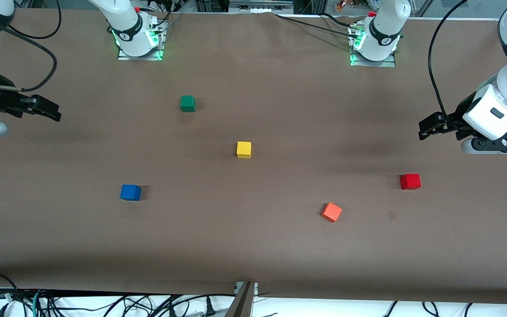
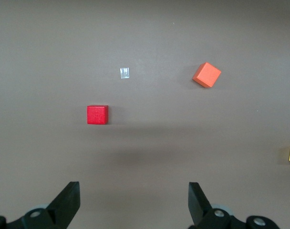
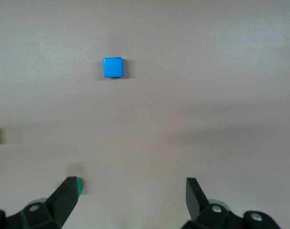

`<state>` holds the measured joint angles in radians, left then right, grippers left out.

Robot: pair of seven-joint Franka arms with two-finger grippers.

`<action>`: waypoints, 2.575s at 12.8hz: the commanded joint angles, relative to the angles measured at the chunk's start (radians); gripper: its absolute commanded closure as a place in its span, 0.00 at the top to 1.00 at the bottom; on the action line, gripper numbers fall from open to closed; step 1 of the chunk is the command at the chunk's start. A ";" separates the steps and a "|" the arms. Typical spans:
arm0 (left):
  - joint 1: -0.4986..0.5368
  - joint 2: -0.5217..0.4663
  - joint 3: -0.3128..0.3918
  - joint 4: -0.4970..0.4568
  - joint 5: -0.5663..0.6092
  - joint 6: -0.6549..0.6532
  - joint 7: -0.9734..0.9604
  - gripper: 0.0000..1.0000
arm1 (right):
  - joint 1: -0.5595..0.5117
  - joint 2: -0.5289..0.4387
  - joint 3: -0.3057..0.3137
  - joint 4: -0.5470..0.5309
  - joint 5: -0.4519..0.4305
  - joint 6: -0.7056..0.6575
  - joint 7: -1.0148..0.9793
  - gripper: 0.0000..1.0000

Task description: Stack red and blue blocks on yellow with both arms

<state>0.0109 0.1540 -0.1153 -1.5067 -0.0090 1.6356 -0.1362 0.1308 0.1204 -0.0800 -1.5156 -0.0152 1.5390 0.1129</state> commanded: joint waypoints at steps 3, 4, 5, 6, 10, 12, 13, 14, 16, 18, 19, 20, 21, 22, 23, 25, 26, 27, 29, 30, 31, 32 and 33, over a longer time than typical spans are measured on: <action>0.012 0.053 0.006 0.028 0.007 -0.020 0.007 1.00 | 0.032 0.016 0.009 0.034 -0.025 -0.022 -0.106 1.00; 0.014 0.070 0.008 0.026 0.012 -0.017 0.009 1.00 | 0.032 0.016 0.008 0.034 -0.028 -0.022 -0.114 1.00; 0.018 0.096 0.013 0.028 0.017 -0.014 0.010 1.00 | 0.030 0.018 0.008 0.034 -0.029 -0.020 -0.116 1.00; 0.046 0.126 0.014 0.026 0.020 -0.010 0.010 1.00 | 0.024 0.019 0.005 0.034 -0.031 -0.020 -0.118 1.00; 0.102 0.264 0.016 0.016 0.020 0.082 0.093 1.00 | 0.024 0.019 0.002 0.034 -0.049 -0.023 -0.118 1.00; 0.127 0.333 0.016 -0.018 0.046 0.189 0.102 1.00 | 0.024 0.018 0.003 0.034 -0.045 -0.023 -0.118 1.00; 0.127 0.338 0.016 -0.076 0.091 0.276 0.104 1.00 | 0.024 0.018 0.003 0.034 -0.046 -0.026 -0.118 1.00; 0.129 0.335 0.014 -0.142 0.104 0.359 0.104 1.00 | 0.024 0.019 0.003 0.034 -0.046 -0.025 -0.118 1.00; 0.150 0.338 0.014 -0.232 0.104 0.501 0.104 1.00 | 0.029 0.019 0.003 0.032 -0.049 -0.026 -0.116 1.00; 0.159 0.341 0.014 -0.337 0.109 0.666 0.109 1.00 | 0.027 0.022 0.003 0.034 -0.048 -0.022 -0.116 1.00; 0.165 0.341 0.014 -0.381 0.109 0.738 0.142 1.00 | 0.027 0.022 0.003 0.034 -0.049 -0.019 -0.114 1.00; 0.175 0.341 0.014 -0.409 0.109 0.780 0.162 1.00 | 0.024 0.024 0.003 0.034 -0.042 -0.019 -0.116 1.00; 0.178 0.343 0.014 -0.424 0.109 0.802 0.164 1.00 | 0.021 0.024 0.002 0.034 -0.037 -0.017 -0.116 1.00; 0.178 0.344 0.014 -0.441 0.109 0.825 0.164 1.00 | 0.021 0.024 0.002 0.034 -0.037 -0.017 -0.116 1.00; 0.178 0.348 0.014 -0.463 0.109 0.858 0.167 1.00 | 0.023 0.024 0.002 0.034 -0.040 -0.017 -0.116 1.00; 0.179 0.346 0.016 -0.506 0.109 0.908 0.168 1.00 | 0.023 0.024 0.002 0.034 -0.042 -0.017 -0.114 1.00; 0.179 0.348 0.016 -0.510 0.109 0.915 0.168 1.00 | 0.023 0.024 0.002 0.034 -0.039 -0.017 -0.114 1.00; 0.179 0.348 0.016 -0.512 0.109 0.915 0.168 1.00 | 0.023 0.025 0.002 0.034 -0.039 -0.017 -0.114 1.00; 0.179 0.340 0.016 -0.521 0.109 0.912 0.173 0.60 | 0.026 0.028 0.002 0.034 -0.042 -0.016 -0.114 1.00; 0.179 0.338 0.014 -0.521 0.109 0.909 0.181 0.38 | 0.026 0.030 0.002 0.034 -0.043 -0.016 -0.114 1.00; 0.181 0.337 0.014 -0.520 0.109 0.908 0.188 0.21 | 0.026 0.030 0.002 0.032 -0.045 -0.017 -0.114 1.00; 0.187 0.335 0.014 -0.517 0.109 0.906 0.190 0.08 | 0.024 0.030 0.002 0.032 -0.045 -0.017 -0.114 1.00; 0.193 0.329 0.013 -0.512 0.109 0.906 0.190 0.00 | 0.023 0.030 0.002 0.032 -0.043 -0.017 -0.114 1.00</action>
<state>0.1819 0.5201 -0.0933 -1.9956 0.0783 2.5372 0.0320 0.1587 0.1418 -0.0796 -1.5029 -0.0525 1.5338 0.0144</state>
